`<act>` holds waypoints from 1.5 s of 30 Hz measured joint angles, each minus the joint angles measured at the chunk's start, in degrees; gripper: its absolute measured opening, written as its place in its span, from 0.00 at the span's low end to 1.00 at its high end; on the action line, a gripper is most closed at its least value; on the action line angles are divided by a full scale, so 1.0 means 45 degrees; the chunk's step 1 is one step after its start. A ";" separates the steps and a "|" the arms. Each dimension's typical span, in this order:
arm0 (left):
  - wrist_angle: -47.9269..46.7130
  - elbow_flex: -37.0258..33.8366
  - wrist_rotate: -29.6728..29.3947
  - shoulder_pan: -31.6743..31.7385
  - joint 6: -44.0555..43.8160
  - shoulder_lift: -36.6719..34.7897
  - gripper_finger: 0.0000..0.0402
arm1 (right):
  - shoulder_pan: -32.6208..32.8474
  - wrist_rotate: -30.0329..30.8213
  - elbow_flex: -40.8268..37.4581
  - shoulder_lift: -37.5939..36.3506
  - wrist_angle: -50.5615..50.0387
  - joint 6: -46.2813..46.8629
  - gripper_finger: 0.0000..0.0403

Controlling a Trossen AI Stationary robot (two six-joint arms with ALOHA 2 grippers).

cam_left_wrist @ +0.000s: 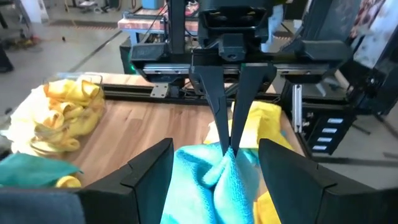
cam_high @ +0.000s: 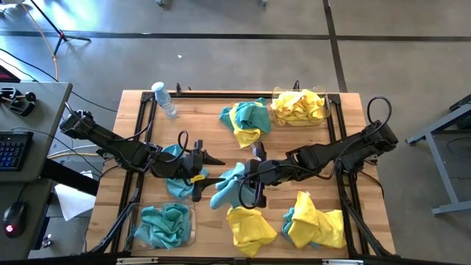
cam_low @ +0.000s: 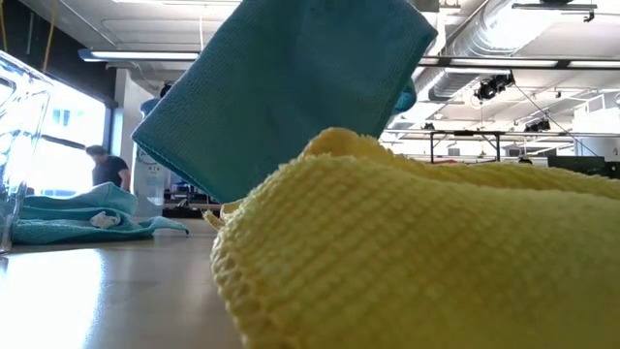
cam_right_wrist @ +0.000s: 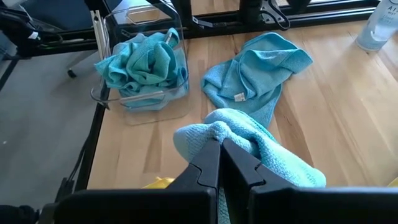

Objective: Sort microfiber towel by color & place in baskets
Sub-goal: Put the blue microfiber towel into the bottom transparent bin

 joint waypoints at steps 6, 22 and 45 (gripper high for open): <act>0.0005 0.0005 0.0024 0.0065 0.0406 0.0073 0.56 | -0.0159 0.0347 0.0000 -0.0003 0.1064 -0.0607 0.00; -0.0909 0.0005 0.1289 0.0612 -0.1135 0.0998 0.51 | -0.0636 0.0356 0.0000 -0.0005 0.3894 -0.1990 0.00; -1.0282 0.4565 0.0364 -0.1746 -1.1637 0.0648 0.01 | -0.0291 0.1538 -0.0029 -0.0015 -0.3103 0.1465 0.25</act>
